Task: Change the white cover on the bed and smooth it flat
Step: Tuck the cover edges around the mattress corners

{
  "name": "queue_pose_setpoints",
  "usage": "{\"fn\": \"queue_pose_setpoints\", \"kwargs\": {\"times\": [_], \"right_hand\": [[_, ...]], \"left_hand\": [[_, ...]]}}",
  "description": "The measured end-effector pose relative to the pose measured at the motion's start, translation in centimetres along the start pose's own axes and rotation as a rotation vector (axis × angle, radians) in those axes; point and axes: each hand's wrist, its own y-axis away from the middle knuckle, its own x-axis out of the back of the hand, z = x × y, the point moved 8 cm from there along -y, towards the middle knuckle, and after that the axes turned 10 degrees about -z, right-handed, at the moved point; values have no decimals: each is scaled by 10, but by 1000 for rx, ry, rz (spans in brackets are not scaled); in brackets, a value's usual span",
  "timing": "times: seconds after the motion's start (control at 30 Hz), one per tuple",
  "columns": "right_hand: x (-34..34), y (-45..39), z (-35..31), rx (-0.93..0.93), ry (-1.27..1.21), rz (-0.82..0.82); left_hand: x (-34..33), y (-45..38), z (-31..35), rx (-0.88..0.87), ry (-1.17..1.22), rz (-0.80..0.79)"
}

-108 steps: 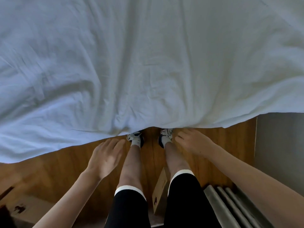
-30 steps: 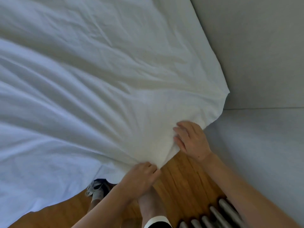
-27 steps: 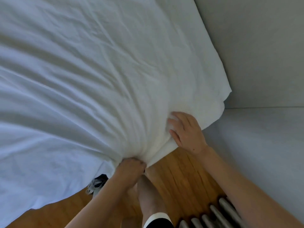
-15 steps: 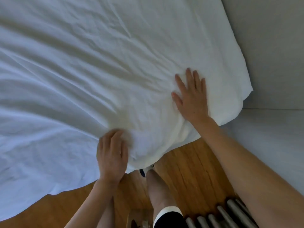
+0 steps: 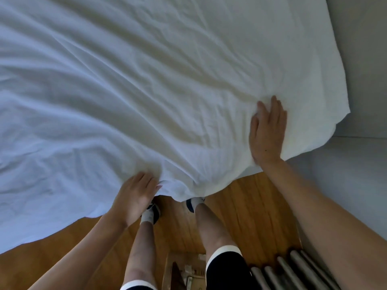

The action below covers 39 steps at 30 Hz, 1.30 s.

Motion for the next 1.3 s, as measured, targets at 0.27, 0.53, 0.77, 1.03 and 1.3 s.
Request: {"fn": "queue_pose_setpoints", "kwargs": {"times": [0.27, 0.53, 0.77, 1.03, 1.3], "right_hand": [[-65, 110, -181, 633, 19, -278], [-83, 130, -324, 729, 12, -284], [-113, 185, -457, 1037, 105, -339], [-163, 197, -514, 727, 117, -556], [-156, 196, -520, 787, 146, -598]], "left_hand": [[-21, 79, 3, -123, 56, -297], [56, 158, -136, 638, 59, 67], [47, 299, -261, 883, 20, -148], [62, 305, -289, 547, 93, -86], [56, 319, -275, 388, 183, -172]]}}
